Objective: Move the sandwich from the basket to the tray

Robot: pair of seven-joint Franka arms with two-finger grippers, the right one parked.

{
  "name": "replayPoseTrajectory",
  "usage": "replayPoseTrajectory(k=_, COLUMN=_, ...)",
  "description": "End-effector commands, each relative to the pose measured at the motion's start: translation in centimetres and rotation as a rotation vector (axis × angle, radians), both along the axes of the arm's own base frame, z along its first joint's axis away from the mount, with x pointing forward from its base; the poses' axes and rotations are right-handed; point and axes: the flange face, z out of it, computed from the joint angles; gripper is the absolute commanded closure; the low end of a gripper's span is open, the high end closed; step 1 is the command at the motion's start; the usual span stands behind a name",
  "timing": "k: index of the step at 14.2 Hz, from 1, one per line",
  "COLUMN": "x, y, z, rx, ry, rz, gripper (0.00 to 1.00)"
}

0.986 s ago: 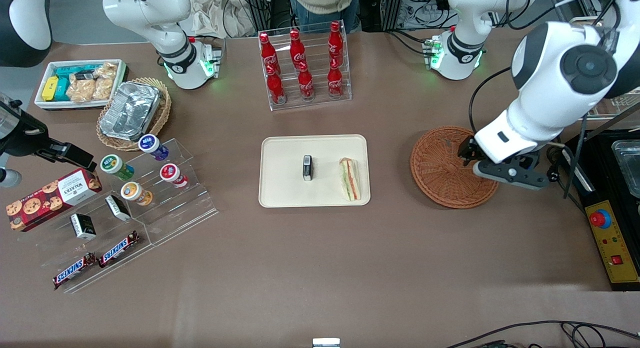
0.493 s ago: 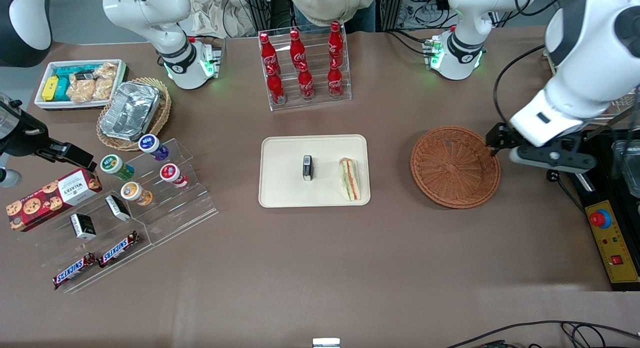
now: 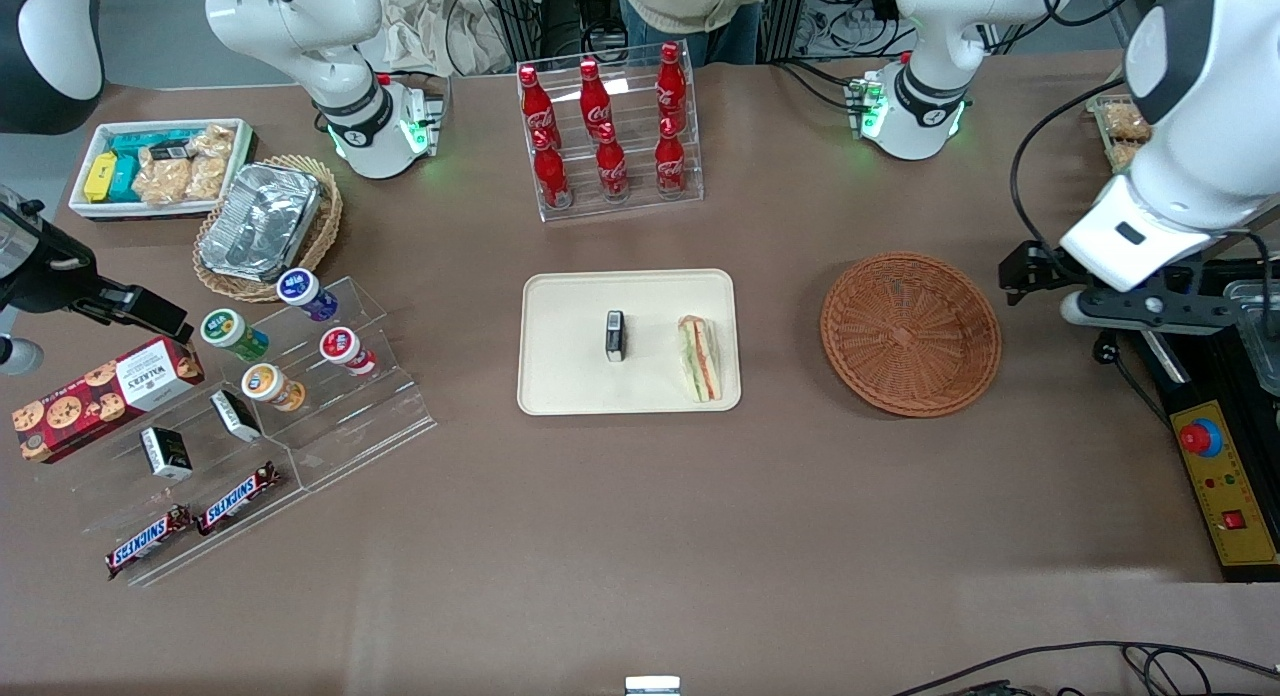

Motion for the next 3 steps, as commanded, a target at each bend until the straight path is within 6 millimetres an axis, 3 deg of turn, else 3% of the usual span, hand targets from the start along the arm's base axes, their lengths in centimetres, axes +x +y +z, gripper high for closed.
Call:
replayPoseTrajectory(k=1, x=-0.91, y=1.50, z=1.63, rx=-0.005, ry=-0.012, rz=0.037, gripper=0.01)
replayPoseTrajectory(k=3, x=-1.17, y=1.70, z=2.14, rx=-0.006, ry=-0.022, rz=0.051, gripper=0.01)
